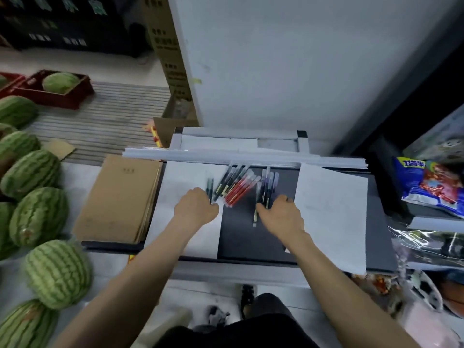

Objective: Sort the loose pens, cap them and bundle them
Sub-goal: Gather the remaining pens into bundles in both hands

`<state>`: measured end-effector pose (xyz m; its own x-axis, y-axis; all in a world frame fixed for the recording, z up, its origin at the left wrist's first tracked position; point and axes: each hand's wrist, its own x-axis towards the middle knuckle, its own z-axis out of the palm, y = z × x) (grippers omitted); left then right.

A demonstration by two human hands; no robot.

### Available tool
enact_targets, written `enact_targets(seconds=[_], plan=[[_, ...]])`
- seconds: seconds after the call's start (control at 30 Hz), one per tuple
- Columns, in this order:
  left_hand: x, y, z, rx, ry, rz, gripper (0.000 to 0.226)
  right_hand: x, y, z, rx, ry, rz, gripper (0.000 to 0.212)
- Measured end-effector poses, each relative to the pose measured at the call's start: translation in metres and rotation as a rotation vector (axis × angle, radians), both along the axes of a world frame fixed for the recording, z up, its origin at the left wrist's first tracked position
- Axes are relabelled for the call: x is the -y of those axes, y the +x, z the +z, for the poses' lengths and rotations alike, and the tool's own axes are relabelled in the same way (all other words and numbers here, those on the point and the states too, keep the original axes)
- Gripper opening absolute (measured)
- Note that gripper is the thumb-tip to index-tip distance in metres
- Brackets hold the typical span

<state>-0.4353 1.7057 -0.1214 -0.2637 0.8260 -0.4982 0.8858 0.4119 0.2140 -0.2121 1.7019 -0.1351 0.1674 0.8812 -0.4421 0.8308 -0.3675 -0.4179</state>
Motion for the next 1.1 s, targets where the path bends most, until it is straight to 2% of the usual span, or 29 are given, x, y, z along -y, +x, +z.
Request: enact_targets(seconds=[0.07,0.2,0.3,0.4,0.57,0.77,1.0,1.1], plan=[[-0.016,0.0,-0.006,0.018,-0.005,0.052,0.063,-0.017,-0.003,-0.01,-0.056,-0.03,-0.063,0.076],[-0.037,0.006,-0.021,0.078,-0.035,0.153,0.086,-0.037,-0.013,-0.028,-0.08,-0.073,-0.125,0.095],[-0.046,0.011,-0.034,0.094,-0.048,0.18,0.097,-0.042,-0.026,-0.035,-0.07,-0.053,-0.18,0.114],[-0.058,0.015,-0.043,0.082,-0.019,0.155,0.103,-0.045,-0.04,-0.041,-0.079,-0.005,-0.253,0.122],[-0.072,0.021,-0.049,0.096,0.06,0.065,0.103,-0.05,-0.064,-0.043,-0.006,0.032,-0.319,0.124],[-0.077,0.029,-0.055,0.027,0.103,-0.062,0.089,-0.055,-0.075,-0.049,0.079,0.057,-0.349,0.117],[-0.073,0.031,-0.054,-0.036,0.111,-0.114,0.074,-0.058,-0.08,-0.051,0.102,0.069,-0.349,0.122],[-0.071,0.032,-0.053,-0.041,0.108,-0.112,0.076,-0.057,-0.078,-0.054,0.116,0.073,-0.312,0.118]])
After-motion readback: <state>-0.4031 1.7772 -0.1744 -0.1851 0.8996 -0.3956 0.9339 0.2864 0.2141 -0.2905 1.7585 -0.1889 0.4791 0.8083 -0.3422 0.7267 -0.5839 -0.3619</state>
